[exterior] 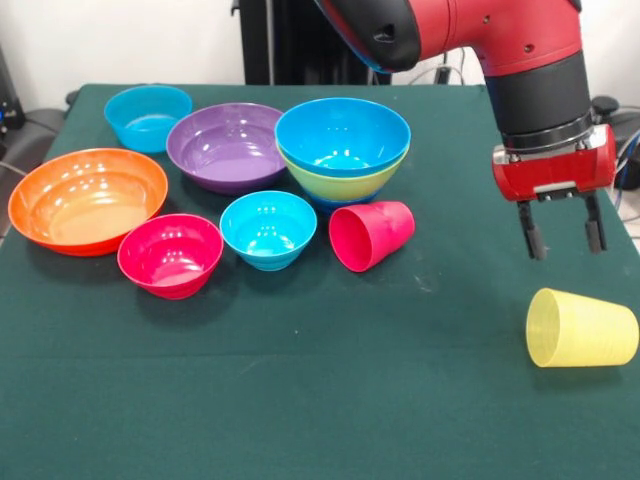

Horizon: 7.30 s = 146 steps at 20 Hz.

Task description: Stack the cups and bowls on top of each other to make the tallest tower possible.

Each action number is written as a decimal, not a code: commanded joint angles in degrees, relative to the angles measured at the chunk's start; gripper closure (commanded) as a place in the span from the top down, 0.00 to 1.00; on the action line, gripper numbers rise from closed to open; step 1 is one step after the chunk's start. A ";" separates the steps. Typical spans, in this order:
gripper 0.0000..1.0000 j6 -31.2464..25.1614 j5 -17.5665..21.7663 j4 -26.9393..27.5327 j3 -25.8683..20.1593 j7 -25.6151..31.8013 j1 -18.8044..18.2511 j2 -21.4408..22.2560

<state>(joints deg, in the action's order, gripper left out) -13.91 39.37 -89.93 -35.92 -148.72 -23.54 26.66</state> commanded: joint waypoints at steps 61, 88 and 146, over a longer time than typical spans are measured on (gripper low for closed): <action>1.00 -6.30 4.60 9.73 -2.31 12.02 -0.60 -7.58; 1.00 -5.79 6.27 12.31 -2.77 14.18 -1.21 -11.66; 0.00 -7.43 5.51 12.40 7.30 8.57 6.19 -4.85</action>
<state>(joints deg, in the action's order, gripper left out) -13.90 42.60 -78.93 -32.25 -148.72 -16.97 22.52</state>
